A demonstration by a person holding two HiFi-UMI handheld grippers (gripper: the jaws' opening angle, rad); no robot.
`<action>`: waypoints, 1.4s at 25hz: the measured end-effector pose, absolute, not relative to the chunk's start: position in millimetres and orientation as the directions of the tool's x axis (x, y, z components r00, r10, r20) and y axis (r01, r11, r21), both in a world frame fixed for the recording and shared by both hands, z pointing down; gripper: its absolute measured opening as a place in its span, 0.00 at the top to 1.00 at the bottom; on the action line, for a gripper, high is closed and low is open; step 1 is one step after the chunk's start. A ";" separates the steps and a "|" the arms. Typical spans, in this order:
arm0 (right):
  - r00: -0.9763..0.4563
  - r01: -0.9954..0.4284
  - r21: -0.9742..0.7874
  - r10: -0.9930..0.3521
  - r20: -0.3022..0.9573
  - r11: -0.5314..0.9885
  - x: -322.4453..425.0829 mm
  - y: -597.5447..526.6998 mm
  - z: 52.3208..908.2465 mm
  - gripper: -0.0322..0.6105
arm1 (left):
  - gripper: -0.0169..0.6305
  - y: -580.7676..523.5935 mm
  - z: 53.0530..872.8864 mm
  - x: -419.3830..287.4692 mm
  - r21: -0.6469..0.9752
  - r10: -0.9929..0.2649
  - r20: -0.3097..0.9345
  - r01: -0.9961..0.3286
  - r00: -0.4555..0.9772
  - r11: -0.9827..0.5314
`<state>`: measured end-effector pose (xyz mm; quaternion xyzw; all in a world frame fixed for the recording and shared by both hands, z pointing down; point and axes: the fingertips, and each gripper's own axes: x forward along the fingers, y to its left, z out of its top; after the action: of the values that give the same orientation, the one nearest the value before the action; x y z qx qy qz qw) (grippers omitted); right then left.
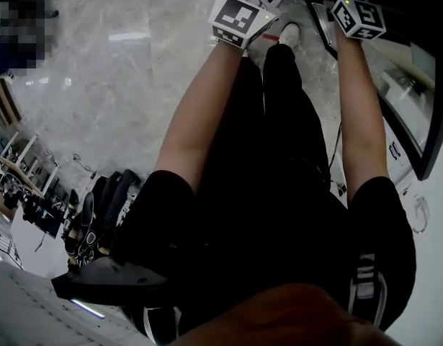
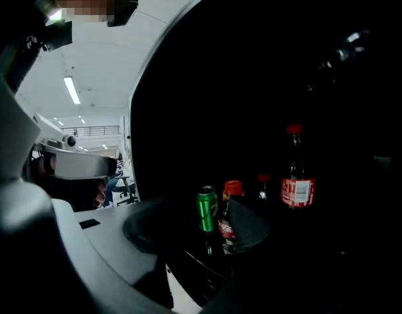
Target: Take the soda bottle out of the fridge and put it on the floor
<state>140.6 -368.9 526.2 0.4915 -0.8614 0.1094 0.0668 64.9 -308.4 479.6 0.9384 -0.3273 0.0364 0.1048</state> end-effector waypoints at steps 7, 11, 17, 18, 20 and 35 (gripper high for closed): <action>-0.443 -0.897 -0.083 -0.878 0.180 0.435 170.0 -407.3 538.8 0.50 | 0.97 -321.4 501.8 77.7 0.196 -0.600 0.125 -0.612 0.790 -0.766; -0.448 -0.894 -0.091 -0.877 0.176 0.439 170.9 -427.6 540.4 0.49 | 0.97 -321.9 502.1 81.3 0.200 -0.601 0.108 -0.610 0.792 -0.767; -0.423 -0.906 -0.069 -0.882 0.208 0.418 167.7 -440.3 551.9 0.49 | 0.97 -322.9 505.0 79.2 0.217 -0.611 0.121 -0.622 0.782 -0.753; -0.417 -0.908 -0.070 -0.883 0.215 0.413 169.8 -441.0 555.3 0.49 | 0.97 -322.1 505.0 80.3 0.217 -0.612 0.127 -0.624 0.780 -0.750; -0.413 -0.910 -0.067 -0.882 0.228 0.409 171.3 -443.5 561.8 0.48 | 0.97 -320.3 504.4 83.0 0.213 -0.607 0.118 -0.617 0.786 -0.757; -0.374 -0.925 -0.033 -0.896 0.238 0.378 163.5 -463.1 578.3 0.48 | 0.97 -332.4 507.7 80.2 0.225 -0.614 0.105 -0.620 0.783 -0.752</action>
<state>163.5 -463.1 578.3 0.5519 -0.8250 0.0807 0.0904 80.2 -332.4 507.7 0.9359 -0.3294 0.0121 0.1244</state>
